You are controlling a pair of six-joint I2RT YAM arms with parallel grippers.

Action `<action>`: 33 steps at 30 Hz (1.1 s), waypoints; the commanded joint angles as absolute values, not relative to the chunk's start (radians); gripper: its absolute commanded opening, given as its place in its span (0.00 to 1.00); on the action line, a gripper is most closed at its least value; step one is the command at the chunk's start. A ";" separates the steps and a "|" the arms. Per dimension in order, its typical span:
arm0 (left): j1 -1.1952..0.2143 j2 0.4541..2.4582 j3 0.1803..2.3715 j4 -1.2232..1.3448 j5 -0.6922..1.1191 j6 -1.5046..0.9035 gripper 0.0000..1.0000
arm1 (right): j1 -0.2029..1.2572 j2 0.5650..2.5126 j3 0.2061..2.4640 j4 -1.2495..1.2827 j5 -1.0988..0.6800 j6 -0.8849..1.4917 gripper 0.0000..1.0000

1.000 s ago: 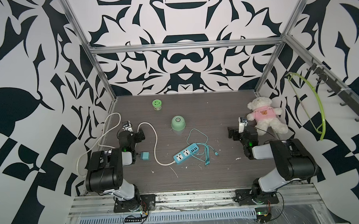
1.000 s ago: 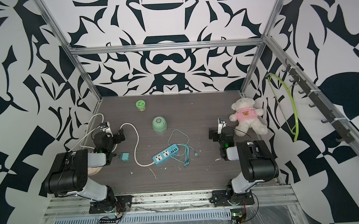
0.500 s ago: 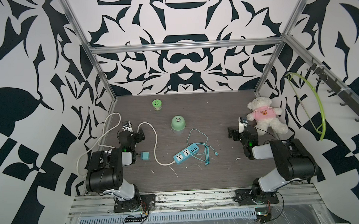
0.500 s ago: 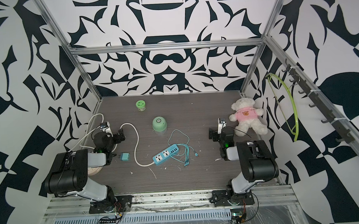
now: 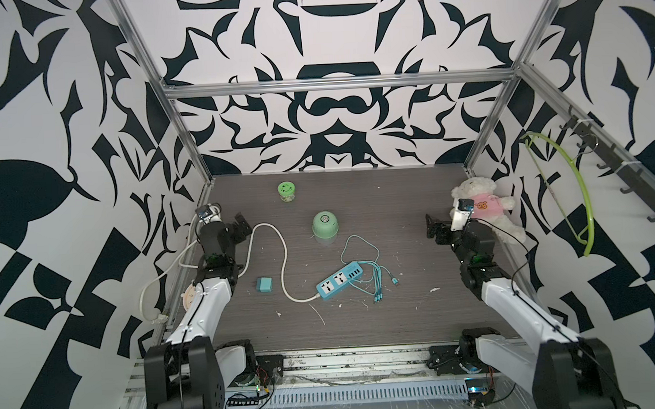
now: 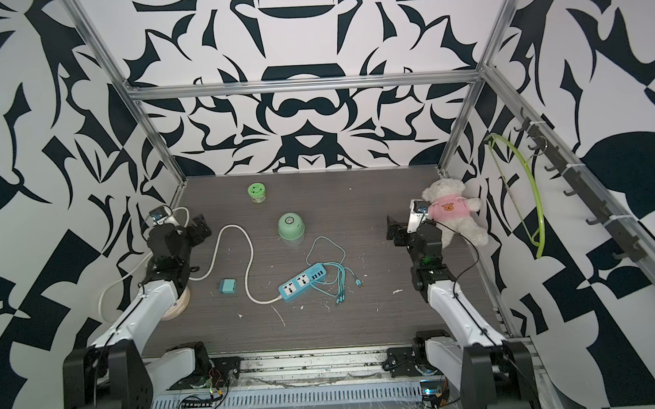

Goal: Charge the cordless meat grinders
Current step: Pick up the plug from the center of the board.

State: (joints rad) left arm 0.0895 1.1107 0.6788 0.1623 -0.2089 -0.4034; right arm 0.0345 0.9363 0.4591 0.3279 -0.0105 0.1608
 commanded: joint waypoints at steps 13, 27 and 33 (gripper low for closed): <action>0.034 1.132 0.700 -0.648 -0.002 -1.140 0.99 | 0.209 0.929 0.683 -0.250 -0.160 0.365 0.90; -0.021 1.404 0.746 -0.640 0.020 -1.276 0.95 | 0.227 0.962 0.707 -0.254 -0.145 0.362 0.89; -0.024 1.452 0.723 -0.629 0.029 -1.312 0.80 | 0.246 0.944 0.721 -0.268 -0.105 0.374 0.86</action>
